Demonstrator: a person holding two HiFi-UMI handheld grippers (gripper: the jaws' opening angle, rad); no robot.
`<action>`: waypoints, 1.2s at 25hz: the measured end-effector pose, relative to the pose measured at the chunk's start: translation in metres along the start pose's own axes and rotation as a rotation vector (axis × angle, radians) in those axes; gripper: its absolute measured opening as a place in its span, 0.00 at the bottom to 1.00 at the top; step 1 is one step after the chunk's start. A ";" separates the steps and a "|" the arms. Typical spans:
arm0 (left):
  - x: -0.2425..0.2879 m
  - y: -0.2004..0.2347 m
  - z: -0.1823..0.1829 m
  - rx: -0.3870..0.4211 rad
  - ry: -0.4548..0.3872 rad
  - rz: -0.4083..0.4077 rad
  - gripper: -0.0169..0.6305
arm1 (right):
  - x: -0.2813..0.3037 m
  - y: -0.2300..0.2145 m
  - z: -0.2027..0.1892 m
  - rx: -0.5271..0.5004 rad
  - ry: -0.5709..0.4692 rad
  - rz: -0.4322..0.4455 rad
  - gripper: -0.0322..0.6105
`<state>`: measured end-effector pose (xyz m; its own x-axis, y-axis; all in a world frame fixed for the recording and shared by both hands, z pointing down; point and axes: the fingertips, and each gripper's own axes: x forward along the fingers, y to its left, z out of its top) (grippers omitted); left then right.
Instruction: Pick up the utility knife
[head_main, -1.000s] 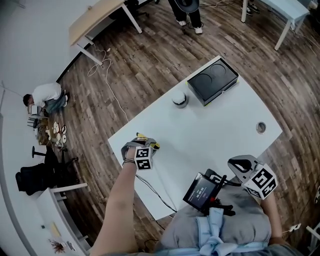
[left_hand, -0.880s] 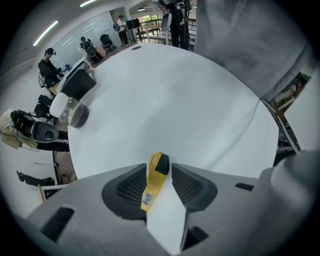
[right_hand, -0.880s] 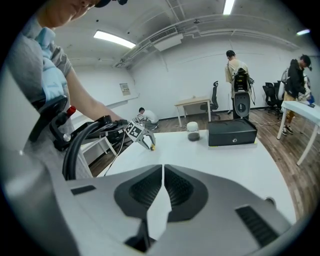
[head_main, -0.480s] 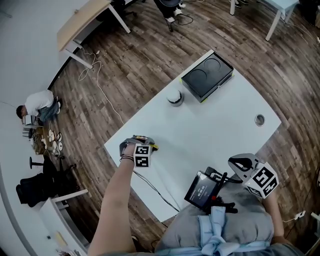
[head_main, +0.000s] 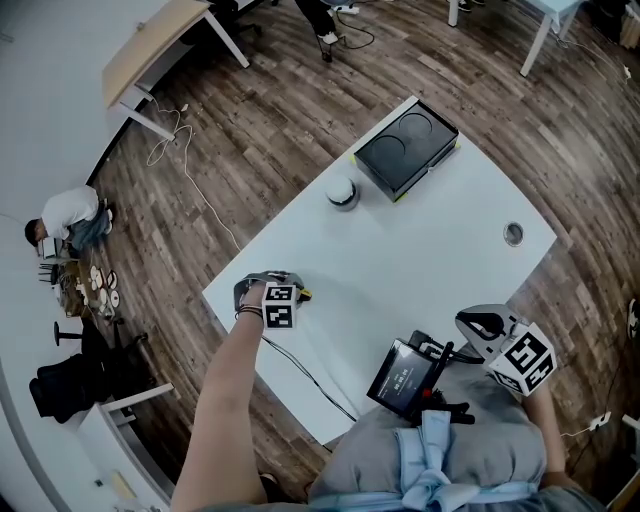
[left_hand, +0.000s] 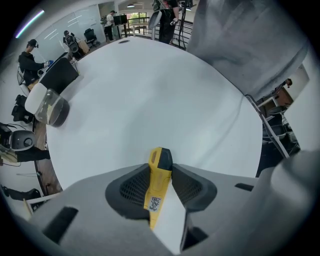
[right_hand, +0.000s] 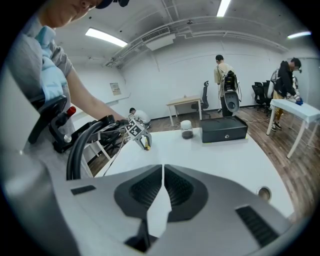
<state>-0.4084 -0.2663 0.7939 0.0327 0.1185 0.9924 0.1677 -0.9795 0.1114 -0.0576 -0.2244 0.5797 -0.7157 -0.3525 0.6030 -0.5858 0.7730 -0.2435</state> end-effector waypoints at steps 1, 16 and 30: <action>0.000 0.000 0.000 -0.008 0.000 0.004 0.25 | -0.001 0.000 0.000 -0.001 -0.001 -0.001 0.10; 0.000 0.005 -0.004 -0.412 0.088 0.086 0.24 | -0.012 0.005 0.009 -0.045 -0.039 0.012 0.10; -0.035 0.007 0.029 -1.033 -0.261 0.360 0.24 | -0.033 0.010 0.007 -0.085 -0.073 0.048 0.10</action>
<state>-0.3801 -0.2730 0.7584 0.1398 -0.2865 0.9478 -0.7862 -0.6141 -0.0697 -0.0423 -0.2086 0.5524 -0.7698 -0.3488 0.5345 -0.5180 0.8308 -0.2038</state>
